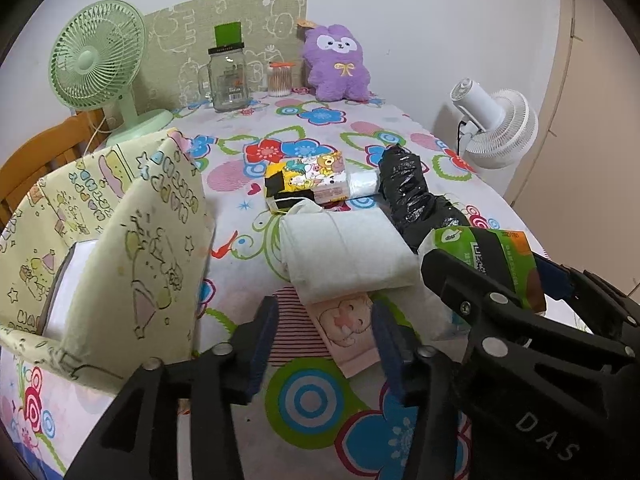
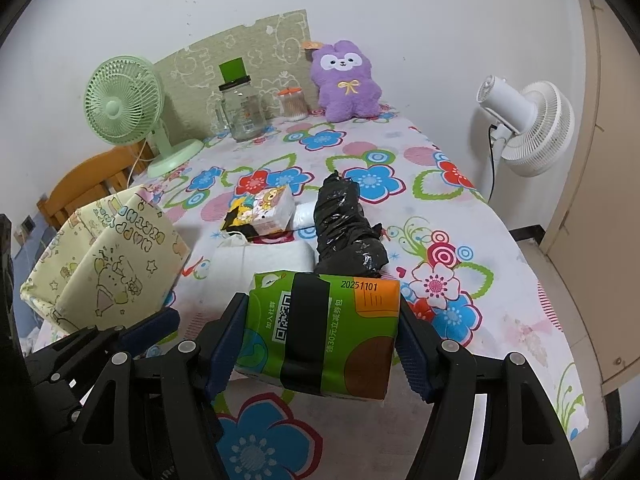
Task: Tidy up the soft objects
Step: 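Lift the green tissue pack with the right tool while the left tool lowers onto the pink packet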
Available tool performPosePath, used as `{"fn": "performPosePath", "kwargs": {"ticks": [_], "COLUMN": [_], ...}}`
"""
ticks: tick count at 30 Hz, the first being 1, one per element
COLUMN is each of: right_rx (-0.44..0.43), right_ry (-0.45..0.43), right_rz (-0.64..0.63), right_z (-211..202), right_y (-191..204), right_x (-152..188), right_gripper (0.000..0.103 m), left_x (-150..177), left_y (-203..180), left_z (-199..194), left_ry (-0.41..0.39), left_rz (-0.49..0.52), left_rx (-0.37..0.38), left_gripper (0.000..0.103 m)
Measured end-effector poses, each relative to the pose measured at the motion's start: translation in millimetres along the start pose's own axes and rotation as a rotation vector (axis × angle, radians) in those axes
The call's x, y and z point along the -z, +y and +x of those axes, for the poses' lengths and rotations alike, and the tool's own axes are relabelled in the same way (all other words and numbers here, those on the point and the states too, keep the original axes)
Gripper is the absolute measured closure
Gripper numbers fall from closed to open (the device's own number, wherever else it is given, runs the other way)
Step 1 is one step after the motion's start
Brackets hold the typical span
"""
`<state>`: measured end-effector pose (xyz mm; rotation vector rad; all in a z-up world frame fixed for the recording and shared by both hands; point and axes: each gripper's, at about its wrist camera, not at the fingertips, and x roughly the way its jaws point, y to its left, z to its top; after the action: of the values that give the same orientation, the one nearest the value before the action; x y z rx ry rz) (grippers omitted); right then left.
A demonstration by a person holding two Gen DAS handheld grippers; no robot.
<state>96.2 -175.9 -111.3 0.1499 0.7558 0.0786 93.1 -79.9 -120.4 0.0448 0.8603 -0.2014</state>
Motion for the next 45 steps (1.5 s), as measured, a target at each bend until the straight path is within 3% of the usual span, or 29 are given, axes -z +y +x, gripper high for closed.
{"fn": "performPosePath", "kwargs": {"ticks": [16, 20, 27, 45], "right_rx": [0.024, 0.022, 0.011, -0.027], "right_ry": [0.058, 0.067, 0.063, -0.04], "right_rz": [0.022, 0.018, 0.007, -0.009], "right_z": [26, 31, 29, -19], "right_y": [-20, -18, -11, 10], "right_x": [0, 0, -1, -10], "right_gripper": [0.032, 0.032, 0.032, 0.032], "left_x": [-4, -2, -1, -6], "left_y": [-10, -9, -5, 0], "left_z": [35, 35, 30, -26], "left_ry": [0.073, 0.069, 0.083, -0.029], "left_rz": [-0.007, 0.004, -0.005, -0.003], "left_rx": [0.004, -0.009, -0.002, -0.031], "left_gripper": [0.046, 0.057, 0.062, 0.065]}}
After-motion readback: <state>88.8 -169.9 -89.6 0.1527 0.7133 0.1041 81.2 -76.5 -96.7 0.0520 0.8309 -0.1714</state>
